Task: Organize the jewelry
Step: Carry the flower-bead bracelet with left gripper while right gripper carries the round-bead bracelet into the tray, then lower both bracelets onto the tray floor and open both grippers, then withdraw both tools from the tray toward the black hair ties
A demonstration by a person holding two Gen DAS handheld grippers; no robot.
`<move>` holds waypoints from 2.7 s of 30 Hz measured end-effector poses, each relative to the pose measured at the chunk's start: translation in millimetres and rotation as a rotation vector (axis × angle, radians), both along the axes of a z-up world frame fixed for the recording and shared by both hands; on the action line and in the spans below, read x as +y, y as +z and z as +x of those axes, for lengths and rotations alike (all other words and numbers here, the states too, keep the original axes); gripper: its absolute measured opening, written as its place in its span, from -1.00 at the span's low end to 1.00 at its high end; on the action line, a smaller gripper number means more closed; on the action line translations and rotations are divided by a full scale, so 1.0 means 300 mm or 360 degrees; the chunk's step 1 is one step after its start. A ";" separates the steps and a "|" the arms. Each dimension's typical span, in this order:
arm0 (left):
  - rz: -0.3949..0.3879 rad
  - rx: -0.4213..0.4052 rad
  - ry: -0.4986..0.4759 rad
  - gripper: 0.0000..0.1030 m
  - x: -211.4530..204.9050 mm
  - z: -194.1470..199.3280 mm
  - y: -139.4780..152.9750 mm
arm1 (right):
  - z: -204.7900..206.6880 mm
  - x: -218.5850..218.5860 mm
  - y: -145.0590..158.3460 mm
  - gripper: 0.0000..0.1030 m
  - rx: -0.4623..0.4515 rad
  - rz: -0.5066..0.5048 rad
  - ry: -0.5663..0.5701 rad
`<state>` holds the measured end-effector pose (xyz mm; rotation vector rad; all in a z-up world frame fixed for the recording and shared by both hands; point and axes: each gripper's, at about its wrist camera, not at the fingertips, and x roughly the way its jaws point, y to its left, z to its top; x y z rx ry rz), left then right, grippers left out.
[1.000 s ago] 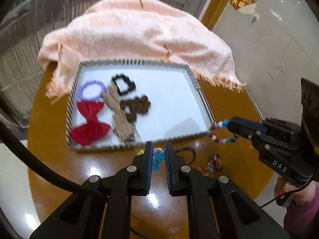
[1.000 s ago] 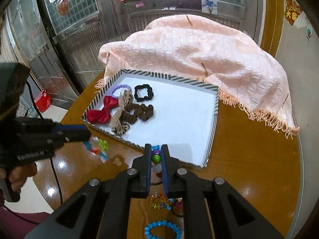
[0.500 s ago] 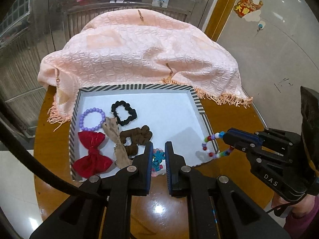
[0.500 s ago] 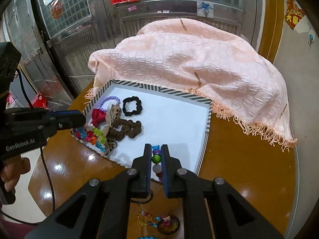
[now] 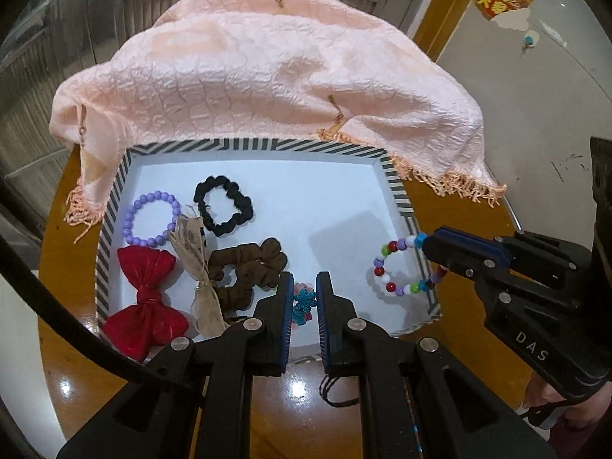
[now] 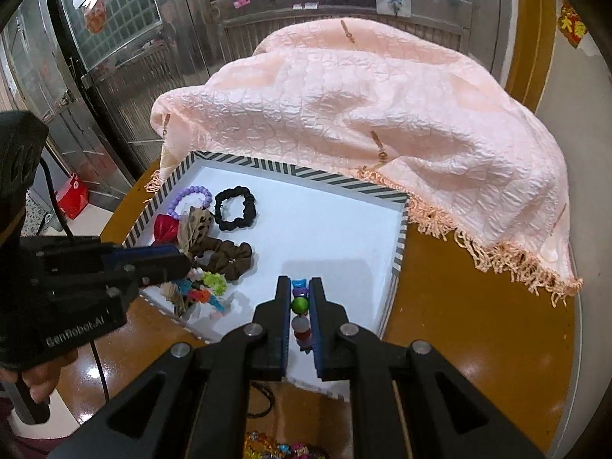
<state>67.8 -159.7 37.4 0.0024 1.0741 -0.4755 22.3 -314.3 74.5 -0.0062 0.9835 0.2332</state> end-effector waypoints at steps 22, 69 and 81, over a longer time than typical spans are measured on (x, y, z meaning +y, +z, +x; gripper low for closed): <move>0.0064 0.0170 0.0264 -1.00 0.153 0.079 -0.176 | 0.433 0.133 -0.256 -0.82 0.0201 0.0037 0.0111; 0.0179 0.0022 0.0199 -0.59 0.117 -0.080 -0.057 | -0.072 -0.016 -0.027 0.11 0.0097 0.0073 -0.0158; 0.0212 -0.0102 0.0039 -0.59 0.070 -0.237 0.001 | -0.332 -0.042 -0.017 0.12 0.0078 0.0114 -0.0308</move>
